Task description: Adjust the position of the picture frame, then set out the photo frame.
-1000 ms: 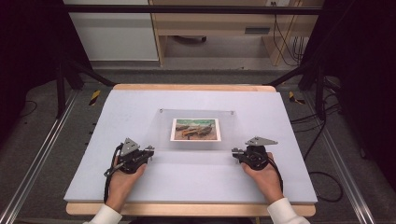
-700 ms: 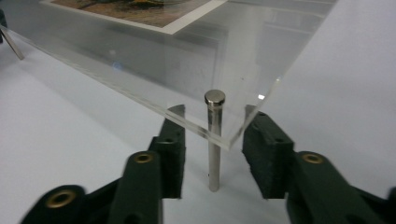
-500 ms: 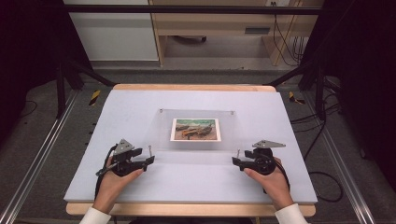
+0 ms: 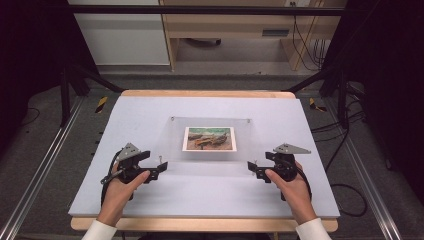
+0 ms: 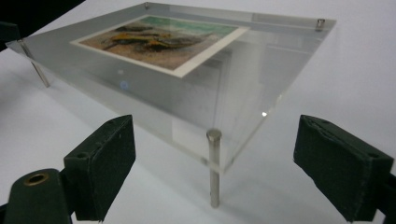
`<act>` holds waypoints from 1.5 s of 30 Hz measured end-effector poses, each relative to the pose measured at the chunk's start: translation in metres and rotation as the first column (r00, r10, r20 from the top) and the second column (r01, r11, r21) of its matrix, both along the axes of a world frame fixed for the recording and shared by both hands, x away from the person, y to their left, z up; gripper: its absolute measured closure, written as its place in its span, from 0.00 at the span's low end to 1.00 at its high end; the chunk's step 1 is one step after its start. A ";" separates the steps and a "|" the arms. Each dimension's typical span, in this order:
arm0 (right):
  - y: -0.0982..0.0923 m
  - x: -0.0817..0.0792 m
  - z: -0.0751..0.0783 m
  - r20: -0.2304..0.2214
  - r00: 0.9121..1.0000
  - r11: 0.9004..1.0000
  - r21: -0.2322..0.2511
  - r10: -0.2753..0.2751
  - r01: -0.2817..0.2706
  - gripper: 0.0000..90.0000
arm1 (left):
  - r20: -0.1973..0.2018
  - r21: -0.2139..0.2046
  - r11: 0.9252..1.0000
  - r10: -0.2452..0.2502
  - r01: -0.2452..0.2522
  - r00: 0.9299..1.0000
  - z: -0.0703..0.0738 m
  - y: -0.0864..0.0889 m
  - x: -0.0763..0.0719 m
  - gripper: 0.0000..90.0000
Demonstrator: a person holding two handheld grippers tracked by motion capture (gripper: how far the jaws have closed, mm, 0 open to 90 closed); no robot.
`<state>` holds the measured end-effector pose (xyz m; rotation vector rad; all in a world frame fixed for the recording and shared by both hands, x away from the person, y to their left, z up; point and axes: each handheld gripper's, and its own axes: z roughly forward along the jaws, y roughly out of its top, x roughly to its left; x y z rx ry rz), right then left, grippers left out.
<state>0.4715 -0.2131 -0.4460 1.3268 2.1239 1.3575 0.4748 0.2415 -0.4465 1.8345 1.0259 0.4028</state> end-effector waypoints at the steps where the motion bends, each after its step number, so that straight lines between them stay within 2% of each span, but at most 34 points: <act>1: 0.002 0.003 0.002 0.000 1.000 1.000 -0.002 -0.003 0.003 0.15 | -0.005 -0.005 1.000 0.004 -0.004 1.000 0.000 -0.001 0.002 0.13; 7: 0.011 0.020 0.004 -0.022 1.000 1.000 -0.004 -0.017 0.017 0.19 | -0.020 -0.007 0.999 0.039 -0.039 0.999 -0.001 -0.009 0.017 0.15; 11: 0.011 0.025 0.001 -0.052 0.998 1.000 0.003 -0.023 0.023 0.20 | -0.062 -0.049 0.997 0.053 -0.056 0.997 -0.006 -0.011 0.026 0.18; 14: 0.010 0.027 0.000 -0.069 0.997 0.999 0.018 -0.029 0.030 0.21 | -0.091 -0.093 0.994 0.040 -0.048 0.995 -0.010 -0.011 0.030 0.20; 20: 0.011 0.032 -0.002 -0.089 0.996 1.000 0.013 -0.024 0.025 0.21 | -0.117 -0.121 0.992 0.028 -0.042 0.993 -0.011 -0.011 0.031 0.21; 26: 0.013 0.034 -0.004 -0.110 0.994 0.999 0.041 -0.021 0.025 0.21 | -0.172 -0.168 0.984 0.032 -0.061 0.985 -0.013 -0.008 0.030 0.21; 32: 0.012 0.032 -0.007 -0.121 0.992 0.996 0.076 -0.032 0.041 0.20 | -0.194 -0.186 0.980 0.036 -0.072 0.980 -0.015 -0.008 0.030 0.21; 36: 0.011 0.032 -0.008 -0.137 0.990 0.995 0.092 -0.029 0.042 0.19 | -0.225 -0.229 0.972 -0.006 -0.047 0.974 -0.018 -0.010 0.031 0.20; 45: 0.009 0.033 -0.010 -0.170 0.985 0.991 0.126 -0.026 0.048 0.19 | -0.223 -0.235 0.971 -0.002 -0.052 0.975 -0.019 -0.011 0.031 0.19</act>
